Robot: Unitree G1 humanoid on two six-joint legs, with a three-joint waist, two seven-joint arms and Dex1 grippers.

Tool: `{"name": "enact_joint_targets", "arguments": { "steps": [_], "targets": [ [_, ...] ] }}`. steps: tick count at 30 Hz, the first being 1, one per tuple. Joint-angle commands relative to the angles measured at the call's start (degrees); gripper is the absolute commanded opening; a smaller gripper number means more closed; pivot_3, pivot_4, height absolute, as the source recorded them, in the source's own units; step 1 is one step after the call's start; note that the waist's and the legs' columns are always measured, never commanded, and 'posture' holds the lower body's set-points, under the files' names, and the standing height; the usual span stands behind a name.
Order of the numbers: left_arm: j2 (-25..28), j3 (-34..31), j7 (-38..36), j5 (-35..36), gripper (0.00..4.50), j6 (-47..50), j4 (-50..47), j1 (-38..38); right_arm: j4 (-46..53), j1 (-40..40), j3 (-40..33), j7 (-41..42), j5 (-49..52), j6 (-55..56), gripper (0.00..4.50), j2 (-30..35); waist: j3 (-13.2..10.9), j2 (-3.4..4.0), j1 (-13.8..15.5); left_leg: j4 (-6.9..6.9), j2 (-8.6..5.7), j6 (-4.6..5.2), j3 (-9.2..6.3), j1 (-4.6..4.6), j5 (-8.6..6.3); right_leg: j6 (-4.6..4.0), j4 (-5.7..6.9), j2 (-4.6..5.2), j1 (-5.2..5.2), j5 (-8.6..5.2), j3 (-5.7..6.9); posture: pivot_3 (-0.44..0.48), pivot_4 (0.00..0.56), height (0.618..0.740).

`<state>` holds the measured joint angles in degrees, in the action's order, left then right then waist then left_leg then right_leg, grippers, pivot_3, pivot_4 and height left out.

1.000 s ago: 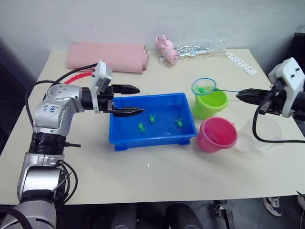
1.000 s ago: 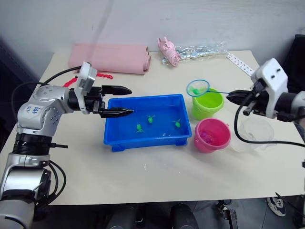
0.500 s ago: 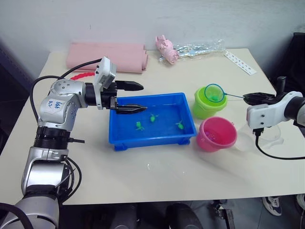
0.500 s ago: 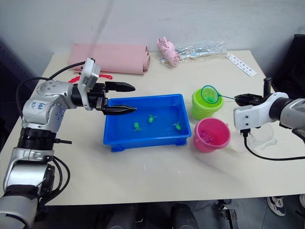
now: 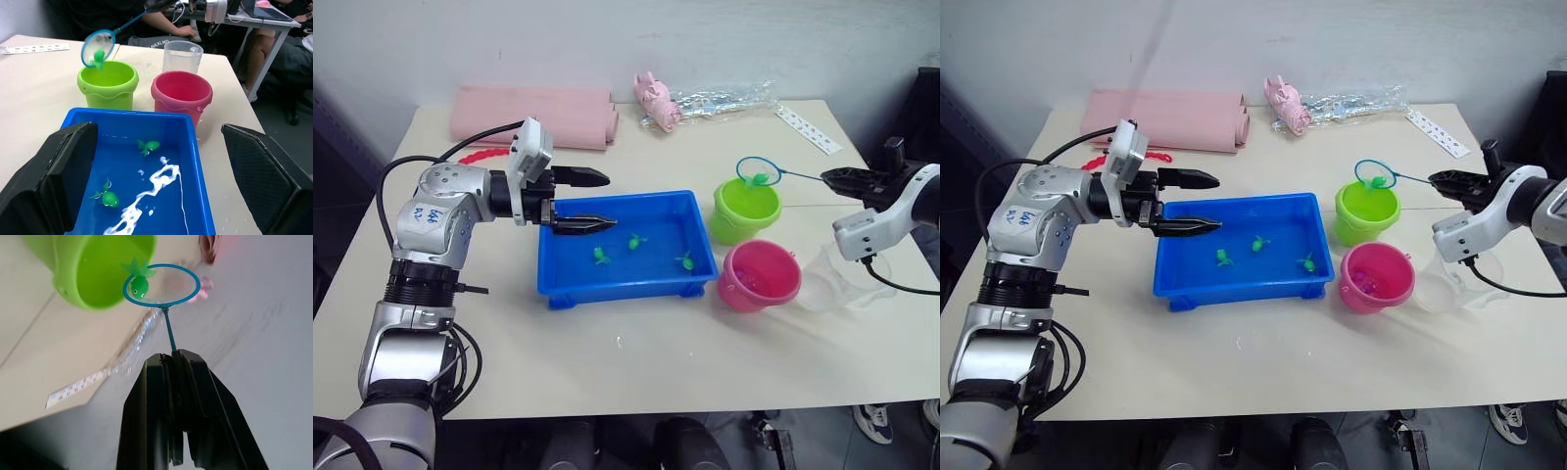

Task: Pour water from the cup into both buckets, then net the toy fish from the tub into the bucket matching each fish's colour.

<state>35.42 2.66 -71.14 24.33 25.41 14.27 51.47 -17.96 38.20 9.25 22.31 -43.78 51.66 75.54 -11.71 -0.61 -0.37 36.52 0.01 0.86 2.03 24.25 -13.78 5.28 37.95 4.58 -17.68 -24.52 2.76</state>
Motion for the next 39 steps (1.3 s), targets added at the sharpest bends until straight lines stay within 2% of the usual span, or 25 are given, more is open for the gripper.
{"name": "enact_joint_targets", "arguments": {
  "steps": [1, 8, 12, 17, 19, 23, 27, 34, 36, 39],
  "targets": [
    [0.3, -1.1, 0.1, 0.1, 4.43, -0.8, -1.6, 0.8, -3.4, 5.2, 0.0, 0.2, -1.7, -1.0, 0.0, 0.0, 0.0, 0.02, 0.0, 0.0, 0.0, 0.0, 0.0, 0.0, 0.0, 0.0, 0.01, 0.0, 0.0, 0.0, 0.0, 0.0, 0.15, 0.74],
    [0.9, -1.6, 0.5, 0.2, 4.43, -0.7, -2.2, 0.2, -8.9, 9.3, 0.6, 5.2, 7.2, 0.2, 0.0, -2.2, 0.0, 0.02, -0.1, -0.01, 0.02, 0.0, 0.01, -0.01, 0.0, 0.0, 0.0, -0.01, -0.01, 0.0, -0.01, 0.0, 0.15, 0.74],
    [1.8, -1.0, -0.1, -0.2, 4.43, -0.5, -3.3, -1.0, -6.0, 5.7, -0.9, 21.4, 31.8, -9.8, 0.0, -6.0, 0.0, 0.01, 0.0, 0.01, 0.04, 0.0, -0.01, -0.01, 0.0, 0.0, -0.01, -0.02, 0.04, 0.0, 0.02, 0.0, 0.15, 0.74],
    [3.2, 0.5, -1.0, -1.1, 4.43, -1.0, -6.2, -4.2, 1.6, 10.0, -0.1, 31.9, 39.6, -23.3, 0.0, -12.0, 0.0, 0.04, -0.5, 0.07, 0.06, 0.01, -0.01, -0.02, 0.0, 0.0, 0.02, -0.04, 0.06, 0.0, 0.01, 0.0, 0.15, 0.74],
    [3.1, 0.2, -0.4, -0.9, 4.43, -0.3, -7.1, -4.5, 3.2, 10.4, 0.3, 34.4, 40.3, -25.1, 0.0, -13.6, 0.0, 0.04, -0.5, 0.06, 0.09, 0.0, -0.06, -0.02, 0.0, 0.0, 0.01, -0.06, 0.06, 0.0, 0.05, 0.0, 0.15, 0.74],
    [3.5, -0.5, 0.5, -0.1, 4.43, 1.3, -9.7, -6.1, 2.4, 10.9, 4.0, 37.6, 36.4, -18.2, 0.0, -16.2, 0.0, 0.04, 0.1, 0.09, 0.05, 0.02, -0.09, 0.0, -0.01, 0.0, -0.02, -0.02, 0.08, 0.0, 0.07, 0.0, 0.15, 0.74],
    [4.3, -1.2, 1.3, 0.5, 4.43, 2.9, -12.2, -7.8, -4.0, 14.0, 8.2, 39.0, 30.3, -8.9, 0.0, -17.6, 0.0, 0.04, 0.1, 0.19, 0.02, 0.04, -0.09, 0.0, -0.02, 0.0, 0.01, 0.02, 0.08, 0.0, 0.06, 0.0, 0.15, 0.74],
    [5.0, -2.6, 3.1, 1.7, 4.43, 5.1, -15.4, -10.1, -17.2, 24.7, 15.2, 37.7, 20.6, 9.3, 0.0, -20.5, 0.0, 0.04, -0.7, 0.25, 0.05, 0.03, -0.09, -0.01, -0.02, 0.0, 0.01, -0.02, 0.05, 0.0, 0.05, 0.0, 0.15, 0.74],
    [5.1, -2.9, 3.5, 2.0, 4.43, 5.6, -16.0, -10.6, -20.1, 26.9, 17.0, 38.2, 19.9, 13.6, 0.0, -20.9, 0.0, 0.04, -0.7, 0.21, 0.06, 0.03, -0.1, -0.01, -0.02, 0.0, 0.04, -0.02, 0.05, 0.0, 0.06, 0.0, 0.15, 0.74],
    [5.2, -3.3, 4.1, 2.3, 4.43, 6.1, -17.0, -11.2, -22.0, 27.9, 19.0, 42.2, 24.7, 15.1, 0.0, -21.0, 0.0, 0.04, -0.9, 0.21, 0.05, 0.03, -0.11, -0.01, -0.02, 0.0, 0.03, -0.02, 0.06, 0.0, 0.07, 0.0, 0.15, 0.74]
  ]
}}
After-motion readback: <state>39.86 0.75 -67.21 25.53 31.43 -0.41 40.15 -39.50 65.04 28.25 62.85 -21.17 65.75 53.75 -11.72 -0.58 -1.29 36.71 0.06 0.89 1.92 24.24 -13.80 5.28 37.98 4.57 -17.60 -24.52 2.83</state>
